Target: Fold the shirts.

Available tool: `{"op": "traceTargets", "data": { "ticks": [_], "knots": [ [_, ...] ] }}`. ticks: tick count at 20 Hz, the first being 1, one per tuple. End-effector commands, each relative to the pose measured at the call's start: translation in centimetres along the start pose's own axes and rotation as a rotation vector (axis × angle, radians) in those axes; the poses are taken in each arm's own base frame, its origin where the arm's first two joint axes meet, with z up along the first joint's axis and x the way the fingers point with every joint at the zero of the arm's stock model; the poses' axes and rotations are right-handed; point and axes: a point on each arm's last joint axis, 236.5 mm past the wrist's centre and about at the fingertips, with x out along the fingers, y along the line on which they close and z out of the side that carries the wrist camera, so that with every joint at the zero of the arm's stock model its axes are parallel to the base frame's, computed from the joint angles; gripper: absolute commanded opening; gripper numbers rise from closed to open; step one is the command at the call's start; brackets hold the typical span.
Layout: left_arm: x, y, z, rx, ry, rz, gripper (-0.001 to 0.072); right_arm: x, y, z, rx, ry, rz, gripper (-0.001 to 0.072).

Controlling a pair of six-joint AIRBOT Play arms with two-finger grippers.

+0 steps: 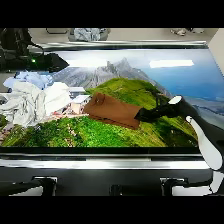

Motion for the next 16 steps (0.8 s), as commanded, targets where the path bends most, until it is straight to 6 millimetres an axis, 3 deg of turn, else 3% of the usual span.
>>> {"op": "traceTargets", "data": {
  "ticks": [1,3,4,6,8,10,12,16],
  "knots": [
    [0.0,0.0,0.0,-0.001,-0.001,0.000,0.0034,1.6,1.8,2.2,0.057,-0.107,0.033,0.0037],
    [0.0,0.0,0.0,-0.001,-0.001,0.001,0.0034,-0.5,5.3,4.6,-0.083,-0.177,0.137,0.0038],
    [0.0,0.0,0.0,-0.001,0.000,0.001,0.0034,-2.6,7.1,5.9,-0.154,-0.208,0.191,0.0038],
    [0.1,0.1,0.0,-0.003,0.002,0.002,0.0034,-7.8,9.7,8.5,-0.229,-0.264,0.263,0.0038],
    [0.5,0.4,-0.2,-0.008,0.010,0.002,0.0034,-13.6,10.2,10.7,-0.291,-0.328,0.287,0.0038],
    [0.7,0.6,-0.4,-0.013,0.018,0.003,0.0034,-18.7,8.3,12.2,-0.279,-0.394,0.275,0.0038],
    [1.0,0.7,-1.0,-0.020,0.032,0.002,0.0034,-22.9,4.3,12.6,-0.230,-0.449,0.240,0.0038],
    [1.4,0.9,-2.3,-0.033,0.079,-0.001,0.0034,-30.1,-7.2,11.3,-0.071,-0.563,0.077,0.0038]
  ]
}}
